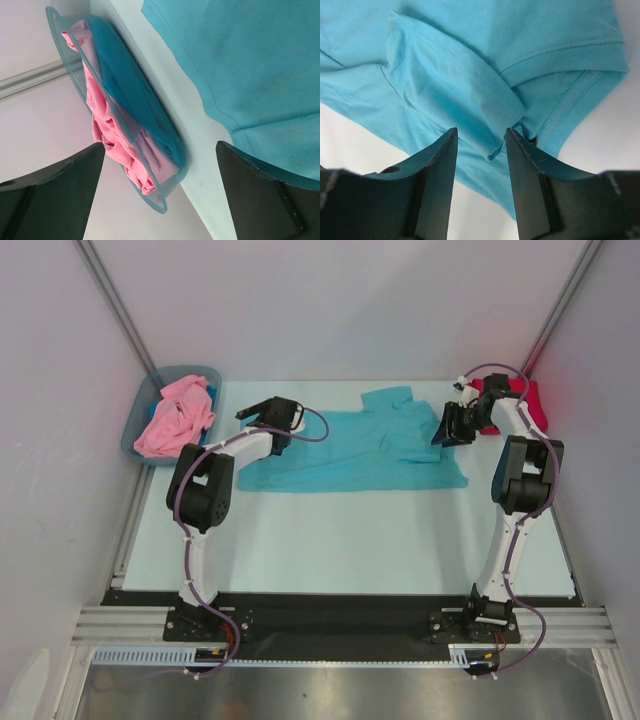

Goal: Fold and stack the t-shirts
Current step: Fold the tshirt

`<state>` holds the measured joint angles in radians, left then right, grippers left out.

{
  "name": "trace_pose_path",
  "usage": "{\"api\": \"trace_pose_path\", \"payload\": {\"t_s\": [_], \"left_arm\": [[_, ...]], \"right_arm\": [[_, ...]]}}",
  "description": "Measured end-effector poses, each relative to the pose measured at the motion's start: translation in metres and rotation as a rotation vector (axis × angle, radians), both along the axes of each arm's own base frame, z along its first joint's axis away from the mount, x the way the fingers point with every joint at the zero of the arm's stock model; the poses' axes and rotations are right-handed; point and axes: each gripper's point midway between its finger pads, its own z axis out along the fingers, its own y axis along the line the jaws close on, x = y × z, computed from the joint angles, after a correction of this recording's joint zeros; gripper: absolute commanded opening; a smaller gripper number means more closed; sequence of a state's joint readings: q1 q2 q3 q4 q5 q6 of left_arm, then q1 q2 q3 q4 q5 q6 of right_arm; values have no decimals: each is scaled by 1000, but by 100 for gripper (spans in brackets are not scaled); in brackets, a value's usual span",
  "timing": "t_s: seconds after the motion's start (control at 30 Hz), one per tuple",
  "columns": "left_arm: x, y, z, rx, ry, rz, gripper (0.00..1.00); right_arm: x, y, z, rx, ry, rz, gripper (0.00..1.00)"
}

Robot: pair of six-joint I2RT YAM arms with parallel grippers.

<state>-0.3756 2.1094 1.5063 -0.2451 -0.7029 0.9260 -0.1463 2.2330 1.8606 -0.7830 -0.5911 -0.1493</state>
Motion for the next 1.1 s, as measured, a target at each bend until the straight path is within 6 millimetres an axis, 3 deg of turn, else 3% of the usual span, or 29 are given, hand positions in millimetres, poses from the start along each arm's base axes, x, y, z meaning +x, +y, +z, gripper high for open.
{"api": "trace_pose_path", "payload": {"t_s": [0.83, 1.1], "left_arm": [[0, -1, 1, -1, -2, -2, 100], [0, -3, 1, -1, -2, -5, 100]], "right_arm": [[-8, -7, -17, -24, 38, -11, 46], [-8, -5, -32, -17, 65, -8, 43]]}}
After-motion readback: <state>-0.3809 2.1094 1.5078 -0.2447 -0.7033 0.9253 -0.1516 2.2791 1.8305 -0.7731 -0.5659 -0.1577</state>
